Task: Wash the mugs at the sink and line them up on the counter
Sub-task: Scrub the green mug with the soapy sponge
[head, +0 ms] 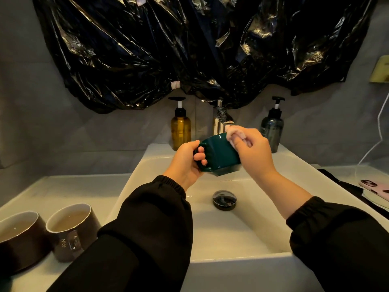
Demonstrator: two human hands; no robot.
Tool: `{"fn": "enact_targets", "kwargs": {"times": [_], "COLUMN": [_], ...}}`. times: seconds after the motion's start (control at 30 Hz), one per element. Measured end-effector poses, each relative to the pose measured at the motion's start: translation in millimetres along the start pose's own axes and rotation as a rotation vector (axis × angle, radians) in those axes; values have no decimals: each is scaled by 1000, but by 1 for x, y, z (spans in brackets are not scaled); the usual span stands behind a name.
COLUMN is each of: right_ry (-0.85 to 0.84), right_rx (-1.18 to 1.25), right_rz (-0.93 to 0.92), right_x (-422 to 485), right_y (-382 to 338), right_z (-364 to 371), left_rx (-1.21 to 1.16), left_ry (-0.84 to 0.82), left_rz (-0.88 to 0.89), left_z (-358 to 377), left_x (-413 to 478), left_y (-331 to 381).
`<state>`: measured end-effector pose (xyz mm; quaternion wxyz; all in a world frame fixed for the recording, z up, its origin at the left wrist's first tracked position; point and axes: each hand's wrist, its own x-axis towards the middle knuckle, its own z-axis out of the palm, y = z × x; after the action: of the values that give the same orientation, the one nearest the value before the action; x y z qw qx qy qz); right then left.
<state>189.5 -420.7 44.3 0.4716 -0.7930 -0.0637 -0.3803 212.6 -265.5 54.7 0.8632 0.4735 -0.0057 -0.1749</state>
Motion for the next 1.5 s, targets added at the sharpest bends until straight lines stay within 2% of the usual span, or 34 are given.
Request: {"fn": "enact_targets", "kwargs": {"times": [0.07, 0.1, 0.17, 0.27, 0.33, 0.4, 0.5, 0.57, 0.63, 0.77, 0.83, 0.9, 1.03, 1.1, 1.2, 1.27, 1.4, 1.5], "right_ry": [-4, -2, -11, -48, -54, -12, -12, -57, -43, -64, -64, -50, -137, -179, -34, -13, -263, -373], "right_rx": [161, 160, 27, -266, -303, -158, 85, 103, 52, -159, -189, -45, 353, 460, 658, 792, 777, 773], "right_rz": [130, 128, -18, -387, -469, -365, 111, 245, 161, -309, -395, -279, 449, 608, 630, 562, 449, 545], "right_x": [1, -1, -8, -17, -16, -14, -5, -3, -5, -14, -16, -12, 1, 2, 11, 18, 11, 5], "right_y": [1, 1, -4, -9, -8, -9, -10, -7, -8, -10, -12, -16, -16, -13, -13, -11, -18, -22], "right_z": [-3, -3, -1, 6, 10, 8, -4, -10, -11, 1, 3, 1, -11, -15, -22, -28, -22, -17], "left_rx": [7, 17, 24, 25, 19, -9, -85, -104, -113, -119, -118, -119, -104, -106, -168, -234, -263, -298], "left_ry": [2, 2, 4, 4, -4, -11, -25, -36, -30, -17, -26, -58, -113, -118, -143, -185, -218, -208], "left_rz": [12, 16, 13, 27, 31, 23, 5, -7, -12, -6, -2, 1, -10, -15, -17, -24, -19, -13], "left_z": [0, 0, 0, -1, -2, -3, -4, -5, -4, -4, -6, -8, -11, -10, -14, -17, -16, -15], "left_x": [0, 0, 0, -1, -1, -1, -2, -3, -3, -4, -5, -6, -10, -9, -7, -7, -8, -6], "left_y": [-1, -2, -2, -2, -1, -1, -1, -1, -1, -1, 0, 2, 2, 1, 2, 3, 4, 4]}}
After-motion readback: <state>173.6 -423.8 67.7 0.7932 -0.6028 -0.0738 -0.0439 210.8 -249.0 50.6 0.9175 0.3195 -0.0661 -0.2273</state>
